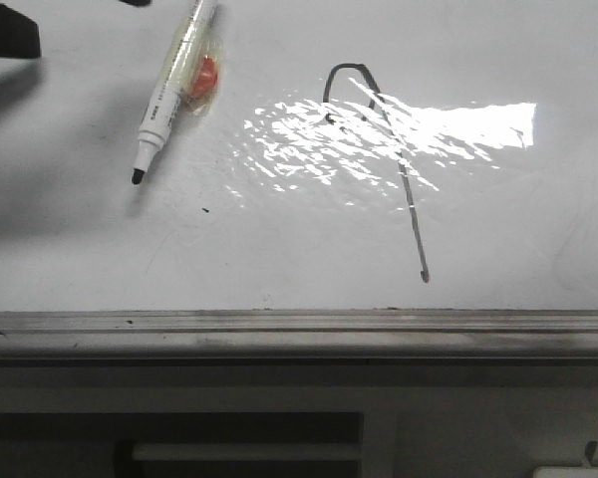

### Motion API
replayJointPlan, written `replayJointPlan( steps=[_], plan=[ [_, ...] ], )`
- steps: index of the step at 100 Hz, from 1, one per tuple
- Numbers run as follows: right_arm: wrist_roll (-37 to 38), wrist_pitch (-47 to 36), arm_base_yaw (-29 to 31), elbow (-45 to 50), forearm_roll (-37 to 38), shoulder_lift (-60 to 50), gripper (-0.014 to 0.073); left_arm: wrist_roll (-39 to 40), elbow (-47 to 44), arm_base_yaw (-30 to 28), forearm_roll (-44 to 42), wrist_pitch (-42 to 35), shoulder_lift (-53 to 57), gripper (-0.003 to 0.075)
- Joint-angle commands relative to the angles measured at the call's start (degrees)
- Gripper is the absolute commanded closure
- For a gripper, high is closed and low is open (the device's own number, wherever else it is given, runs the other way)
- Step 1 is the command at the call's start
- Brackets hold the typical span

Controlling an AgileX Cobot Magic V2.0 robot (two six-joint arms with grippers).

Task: Write number 9 on whiteboard

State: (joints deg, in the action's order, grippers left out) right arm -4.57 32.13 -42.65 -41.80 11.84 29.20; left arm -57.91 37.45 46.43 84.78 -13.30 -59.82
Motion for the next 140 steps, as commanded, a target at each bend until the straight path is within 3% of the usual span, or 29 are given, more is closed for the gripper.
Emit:
replayJointPlan(
  steps=[1, 10, 20, 41, 91, 104, 113, 126, 131, 140],
  plan=[
    [4.0, -2.6, 0.5, 0.6, 5.6, -2.8, 0.0637, -0.9, -0.5, 0.0, -0.7, 0.7, 5.7, 0.0295],
    [9.5, -2.8, 0.5, 4.5, 11.5, -7.8, 0.0635, -2.5, -4.8, 0.0, -0.7, 1.9, 12.0, 0.0481],
    [11.2, -2.8, 0.5, 8.6, 13.7, -13.2, 0.0635, -2.9, -9.5, 0.0, -0.8, 2.8, 18.4, 0.0742],
    [11.2, -2.8, 0.5, 13.3, 13.5, -19.5, 0.0635, -2.9, -15.1, 0.0, -0.8, 3.5, 26.7, 0.0741],
    [11.2, -2.8, 0.5, 14.1, 13.6, -19.5, 0.0635, -2.9, -16.7, 0.0, -0.9, 3.6, 27.0, 0.0741],
    [11.2, -2.8, 0.5, 14.1, 13.6, -19.5, 0.0635, -2.9, -17.9, 0.0, -3.0, 0.3, 27.2, 0.0741],
    [11.2, -2.8, 0.5, 14.1, 13.6, -19.5, 0.0635, -2.9, -20.3, 0.0, -9.1, -1.5, 29.1, 0.0741],
    [11.2, -2.8, 0.5, 14.1, 13.6, -19.5, 0.0635, -1.6, -25.9, -1.3, -29.7, -3.7, 34.7, 0.0741],
    [11.2, -2.8, 0.5, 14.1, 13.6, -19.5, 0.0635, 3.5, -28.4, -2.6, -41.4, -4.7, 37.1, 0.0741],
    [11.2, -2.8, 0.5, 14.1, 13.6, -19.5, 0.0635, 23.0, -33.2, -6.4, -64.6, -7.8, 40.3, 0.0741]
  ],
)
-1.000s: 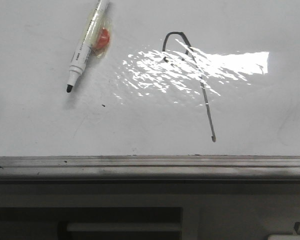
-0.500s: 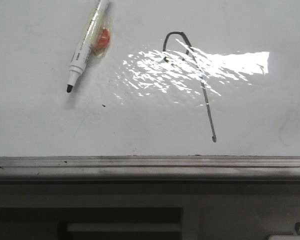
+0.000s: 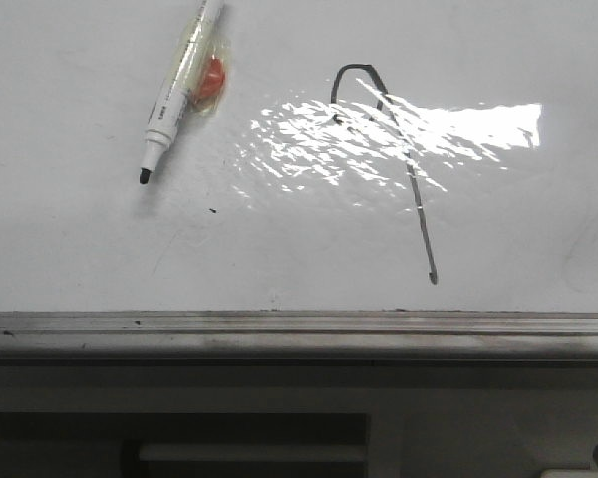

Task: Write number 9 on whiteboard

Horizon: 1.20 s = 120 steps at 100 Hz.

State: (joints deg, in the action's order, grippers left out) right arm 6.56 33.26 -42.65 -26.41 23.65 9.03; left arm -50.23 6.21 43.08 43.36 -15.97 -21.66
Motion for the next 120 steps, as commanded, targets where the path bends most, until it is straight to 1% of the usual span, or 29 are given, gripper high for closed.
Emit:
replayJointPlan(
  steps=[1, 2, 3, 5, 7, 8, 9, 12, 17, 31, 38, 54, 71, 120],
  plan=[
    [0.1, -3.9, 0.5, -1.3, 1.8, 0.7, 0.0635, 20.1, -2.7, -3.8, -26.5, -5.2, 2.7, 0.0741],
    [0.1, -3.9, 0.5, -1.3, 1.8, 0.7, 0.0635, 20.1, -2.7, -3.8, -28.0, -5.3, 2.9, 0.0741],
    [0.1, -3.9, 0.5, -1.3, 1.8, 0.7, 0.0635, 23.2, -3.6, -5.1, -30.8, -5.3, 3.4, 0.0741],
    [0.1, -3.9, 0.5, -1.3, 1.8, 0.7, 0.0635, 27.7, -4.1, -6.0, -33.2, -5.2, 4.0, 0.0741],
    [0.1, -3.9, 0.5, -1.3, 1.8, 0.7, 0.0635, 30.5, -4.9, -7.3, -35.9, -4.9, 4.8, 0.0741],
    [0.1, -3.9, 0.5, -1.3, 1.8, 0.7, 0.0635, 34.2, -5.3, -8.2, -37.2, -4.4, 5.4, 0.0741],
    [0.1, -3.9, 0.5, -1.3, 1.8, 0.7, 0.0635, 34.2, -5.3, -8.2, -37.7, -4.1, 5.7, 0.0741],
    [0.1, -3.9, 0.5, -1.3, 1.8, 0.7, 0.0635, 39.1, -6.3, -10.7, -38.9, -2.0, 7.8, 0.0741],
    [0.1, -3.9, 0.5, -1.3, 1.8, 0.7, 0.0635, 41.6, -7.1, -13.2, -38.9, 0.9, 9.5, 0.0741],
    [0.1, -3.9, 0.5, -1.3, 1.9, 0.7, 0.0635, 43.9, -7.3, -20.8, -43.4, 13.5, 15.2, 0.0741],
    [0.1, -3.9, 0.5, -1.3, 1.9, 0.7, 0.0635, 44.0, -7.3, -23.7, -43.4, 18.9, 17.2, 0.0741],
    [0.1, -3.9, 0.5, -1.3, 1.9, 0.7, 0.0635, 44.0, -7.3, -27.6, -43.4, 30.9, 20.0, 0.0741],
    [0.1, -3.9, 0.5, -1.3, 1.9, 0.7, 0.0635, 44.0, -7.4, -28.8, -43.4, 31.6, 23.6, 0.0741],
    [0.1, -3.9, 0.5, -1.3, 1.9, 0.7, 0.0635, 44.0, -7.4, -28.8, -43.4, 31.1, 23.4, 0.0741]
  ],
)
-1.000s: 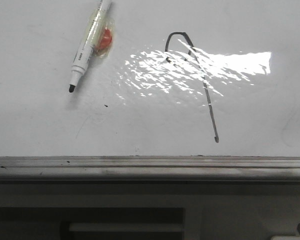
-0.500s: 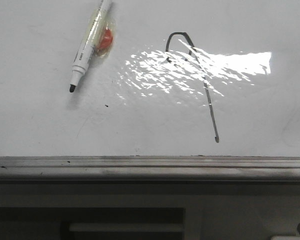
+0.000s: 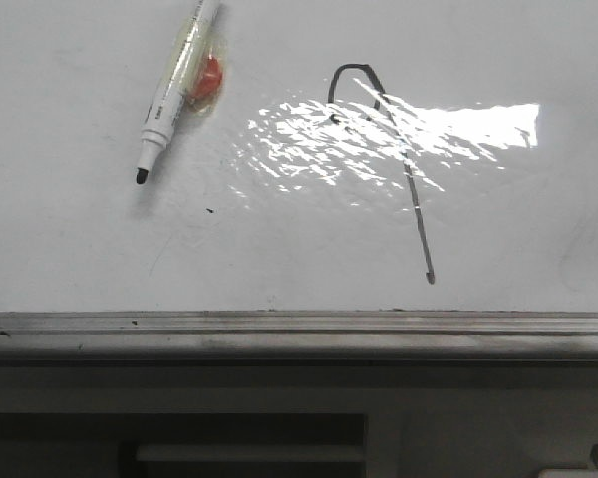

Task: Write number 9 on whiteboard

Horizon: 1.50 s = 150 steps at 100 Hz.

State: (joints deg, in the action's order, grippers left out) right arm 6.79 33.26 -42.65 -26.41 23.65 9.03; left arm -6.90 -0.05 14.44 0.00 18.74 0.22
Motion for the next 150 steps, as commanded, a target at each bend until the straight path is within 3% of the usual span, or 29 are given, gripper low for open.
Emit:
replayJointPlan(
  steps=[1, 31, 44, 54, 66, 76, 84, 90, 116, 150],
  plan=[
    [-0.2, -3.9, 0.5, -1.3, 1.9, 0.7, 0.0635, 0.7, -1.1, -0.2, 0.0, -3.6, 1.5, 0.0741],
    [-0.2, -3.2, 1.1, -0.5, 2.5, 0.0, 0.0635, 0.7, -1.1, -0.2, 0.0, -3.6, 1.5, 0.0741],
    [-0.2, -3.5, 9.2, 2.9, -1.4, 0.0, 0.0635, 0.7, -1.1, -0.2, 0.0, -3.6, 1.5, 0.0741],
    [-0.2, -12.6, 17.9, 8.1, -6.2, -0.3, 0.0635, 0.7, -1.1, -0.2, 0.0, -3.6, 1.5, 0.0741],
    [-0.2, -31.8, 26.3, 18.0, -7.7, -1.3, 0.0635, 0.7, -1.1, -0.2, 0.0, -3.6, 1.5, 0.0741],
    [-0.2, -38.6, 31.1, 25.1, -7.8, -2.4, 0.0635, 0.7, -1.1, -0.2, 0.0, -3.6, 1.5, 0.0741],
    [-0.2, -37.7, 32.9, 28.9, -7.8, -4.1, 0.0635, 0.7, -1.1, -0.2, 0.0, -3.6, 1.5, 0.0741],
    [-0.2, -30.1, 33.4, 28.5, -7.9, -5.7, 0.0635, 0.7, -1.1, -0.2, 0.0, -3.6, 1.5, 0.0741],
    [-0.2, -14.7, 33.6, 28.6, -8.2, -10.5, 0.0635, 0.7, -1.1, -0.1, 0.0, -3.6, 1.5, 0.0741],
    [-0.2, -15.3, 33.6, 28.6, -7.7, -10.5, 0.0635, 0.7, -1.1, -0.1, 0.0, -3.6, 1.5, 0.0741]
  ],
)
